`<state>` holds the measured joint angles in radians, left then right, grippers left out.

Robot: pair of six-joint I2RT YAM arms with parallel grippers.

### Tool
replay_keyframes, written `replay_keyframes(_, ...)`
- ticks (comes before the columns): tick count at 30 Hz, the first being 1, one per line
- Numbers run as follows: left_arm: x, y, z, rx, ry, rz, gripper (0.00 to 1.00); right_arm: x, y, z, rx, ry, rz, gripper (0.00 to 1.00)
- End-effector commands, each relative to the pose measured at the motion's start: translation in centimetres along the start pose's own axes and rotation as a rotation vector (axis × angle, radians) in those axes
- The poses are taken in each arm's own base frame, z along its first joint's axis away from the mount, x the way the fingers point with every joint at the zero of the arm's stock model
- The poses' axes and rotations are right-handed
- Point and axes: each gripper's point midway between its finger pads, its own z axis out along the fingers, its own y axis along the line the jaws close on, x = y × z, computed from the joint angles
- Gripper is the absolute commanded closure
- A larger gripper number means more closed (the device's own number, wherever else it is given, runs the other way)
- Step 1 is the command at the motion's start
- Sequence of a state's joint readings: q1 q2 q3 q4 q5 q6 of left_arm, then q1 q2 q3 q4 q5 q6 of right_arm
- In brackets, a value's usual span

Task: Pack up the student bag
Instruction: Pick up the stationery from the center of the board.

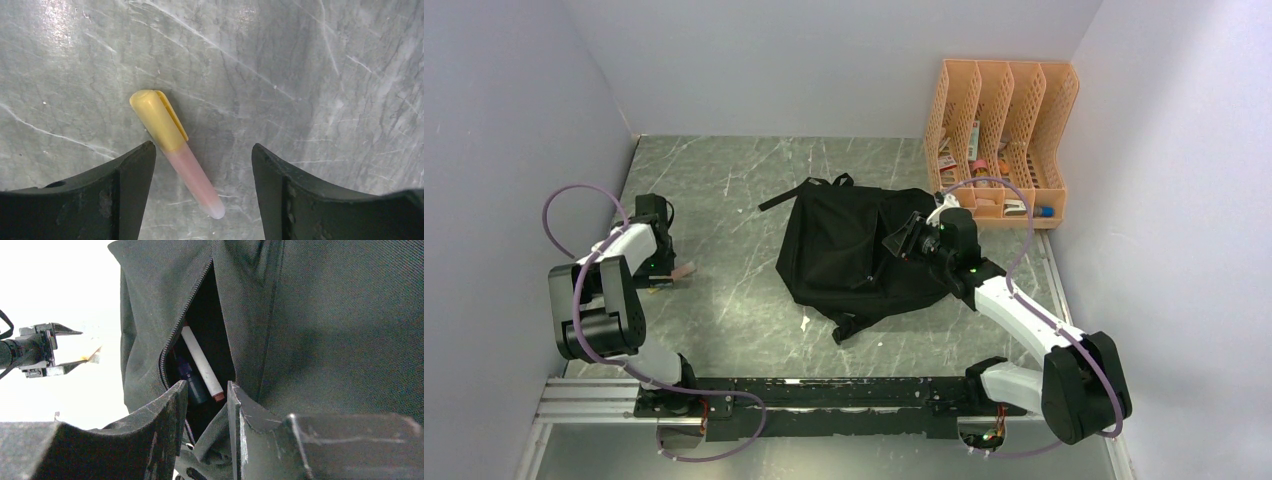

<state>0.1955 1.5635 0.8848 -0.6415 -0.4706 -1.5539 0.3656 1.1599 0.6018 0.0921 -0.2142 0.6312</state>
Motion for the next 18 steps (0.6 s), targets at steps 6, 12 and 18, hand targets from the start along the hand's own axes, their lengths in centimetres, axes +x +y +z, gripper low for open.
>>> replay_keyframes(6,-1.04,-0.16,0.1,0.05,-0.069,-0.051,0.26,-0.27,0.27,-0.35,-0.017,-0.015,-0.001,0.61)
replay_keyframes(12,-0.83,-0.26,0.09,0.043,-0.083,-0.043,0.26,-0.09,0.17,-0.65,-0.016,-0.019,0.004,0.61)
replay_keyframes(18,-0.2,-0.78,0.1,0.037,-0.094,-0.029,0.26,0.06,0.05,-1.04,-0.016,-0.03,0.005,0.61)
